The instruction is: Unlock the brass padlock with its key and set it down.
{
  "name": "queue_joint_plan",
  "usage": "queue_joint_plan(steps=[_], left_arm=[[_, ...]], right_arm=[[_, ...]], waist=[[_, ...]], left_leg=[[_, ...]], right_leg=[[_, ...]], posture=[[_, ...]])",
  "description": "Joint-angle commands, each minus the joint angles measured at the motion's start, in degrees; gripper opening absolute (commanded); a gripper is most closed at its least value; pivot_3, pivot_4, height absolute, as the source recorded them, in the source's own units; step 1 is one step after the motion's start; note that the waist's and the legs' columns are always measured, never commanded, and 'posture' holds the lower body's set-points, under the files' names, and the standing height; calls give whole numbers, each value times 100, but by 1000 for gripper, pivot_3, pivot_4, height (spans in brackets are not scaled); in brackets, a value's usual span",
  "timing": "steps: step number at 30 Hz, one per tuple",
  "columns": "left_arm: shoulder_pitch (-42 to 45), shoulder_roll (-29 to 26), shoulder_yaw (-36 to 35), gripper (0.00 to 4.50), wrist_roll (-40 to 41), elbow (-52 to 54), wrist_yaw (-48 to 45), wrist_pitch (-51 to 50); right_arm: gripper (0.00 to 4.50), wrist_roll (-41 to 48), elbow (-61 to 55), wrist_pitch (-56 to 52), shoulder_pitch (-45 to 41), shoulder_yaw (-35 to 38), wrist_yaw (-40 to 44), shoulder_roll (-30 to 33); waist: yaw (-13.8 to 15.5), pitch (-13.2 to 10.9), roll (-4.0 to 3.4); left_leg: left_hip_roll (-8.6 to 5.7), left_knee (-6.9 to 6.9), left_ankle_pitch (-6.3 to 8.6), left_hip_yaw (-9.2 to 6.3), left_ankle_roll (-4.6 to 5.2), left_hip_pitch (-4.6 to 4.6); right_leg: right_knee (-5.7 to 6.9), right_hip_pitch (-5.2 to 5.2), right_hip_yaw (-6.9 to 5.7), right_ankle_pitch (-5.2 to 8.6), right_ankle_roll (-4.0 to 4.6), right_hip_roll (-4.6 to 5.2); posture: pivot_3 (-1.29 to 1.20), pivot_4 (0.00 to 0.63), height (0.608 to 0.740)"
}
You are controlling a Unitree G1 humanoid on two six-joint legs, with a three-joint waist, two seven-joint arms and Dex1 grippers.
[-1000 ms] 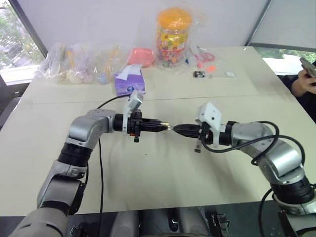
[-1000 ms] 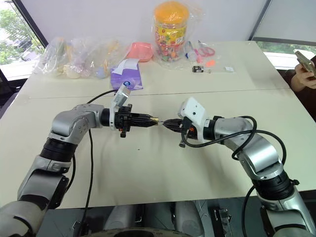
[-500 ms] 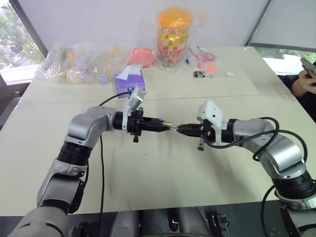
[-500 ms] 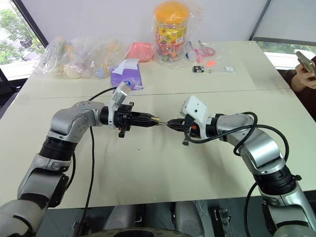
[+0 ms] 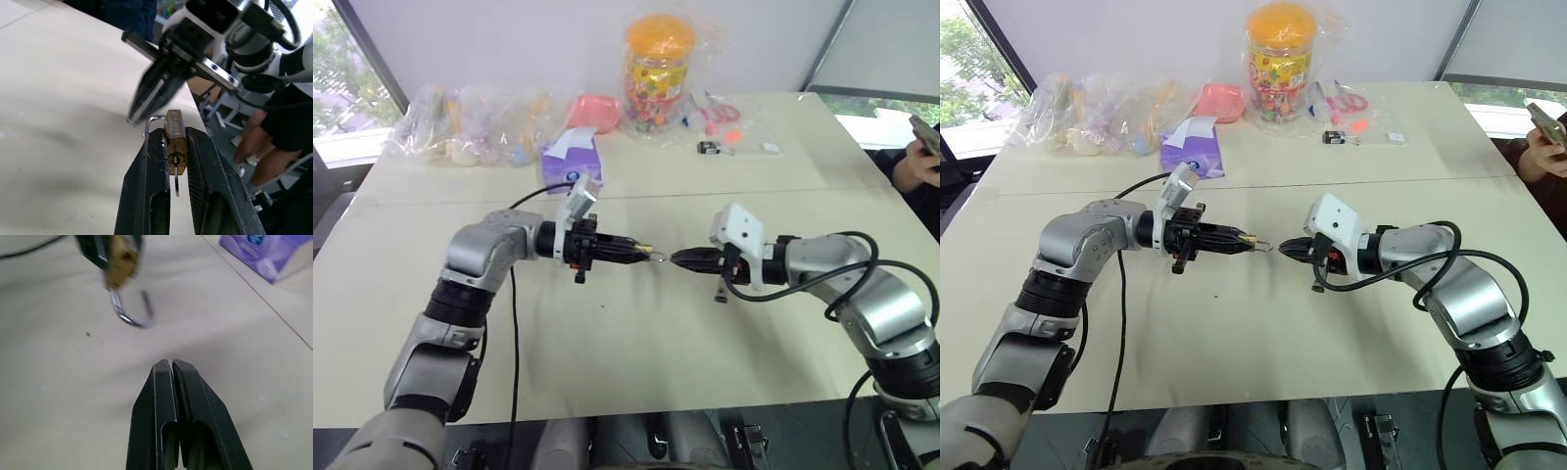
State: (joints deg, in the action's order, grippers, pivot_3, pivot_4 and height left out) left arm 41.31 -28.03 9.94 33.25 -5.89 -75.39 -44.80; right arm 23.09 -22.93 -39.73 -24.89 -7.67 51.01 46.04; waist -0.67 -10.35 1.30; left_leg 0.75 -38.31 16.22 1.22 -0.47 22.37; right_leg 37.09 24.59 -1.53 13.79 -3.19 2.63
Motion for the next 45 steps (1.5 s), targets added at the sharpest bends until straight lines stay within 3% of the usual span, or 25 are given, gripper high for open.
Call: queue_joint_plan(steps=[1, 18, 29, 35, 39, 45], left_arm=[[9, -58, -56, 0, 144, 271, -94, -61], [189, 240, -139, 0, -12, -142, 147, 100], [267, 303, -127, 0, -57, -326, 132, 167], [158, 468, 1, 0, -162, -481, 316, 118], [79, 940, 63, 0, -391, -1056, 806, 206], [144, 1708, 128, 0, -956, -2443, 1511, 431]], right_arm=[[82, 10, 23, 115, -278, 242, -11, -38], [82, 274, -604, -412, -323, -113, -298, -634], [82, -84, -399, -93, 558, -114, -282, -343], [82, -62, -598, -93, 1495, 621, -557, -141], [82, 109, -1048, -341, 2114, 1346, -916, -219], [82, 319, -1633, -712, 2413, 1859, -1436, -428]], waist=[[1, 0, 0], [11, 0, 0], [20, 0, 2], [24, 0, 1], [37, 0, 1], [26, 0, 3]], left_leg=[[0, 0, 0, 0, 0, 0], [0, 0, 0, -2, 0, 1], [-3, 0, 0, 0, 0, 2], [-2, 0, 0, 0, 0, 2], [-2, 0, 0, 0, 0, 1], [-2, 0, 0, 0, 0, 1]], right_leg=[[1, 0, 0, 0, 0, 0], [1, 0, 1, 0, 0, 1], [-1, 0, 0, 0, 0, 4], [-1, 0, 0, 0, -1, 3], [-1, -1, 0, 0, -2, 2], [-1, -1, 0, 0, -3, -1]], posture=[[0, 150, 737], [0, 150, 737], [0, 150, 737], [0, 150, 737], [0, 150, 737], [0, 150, 737]])
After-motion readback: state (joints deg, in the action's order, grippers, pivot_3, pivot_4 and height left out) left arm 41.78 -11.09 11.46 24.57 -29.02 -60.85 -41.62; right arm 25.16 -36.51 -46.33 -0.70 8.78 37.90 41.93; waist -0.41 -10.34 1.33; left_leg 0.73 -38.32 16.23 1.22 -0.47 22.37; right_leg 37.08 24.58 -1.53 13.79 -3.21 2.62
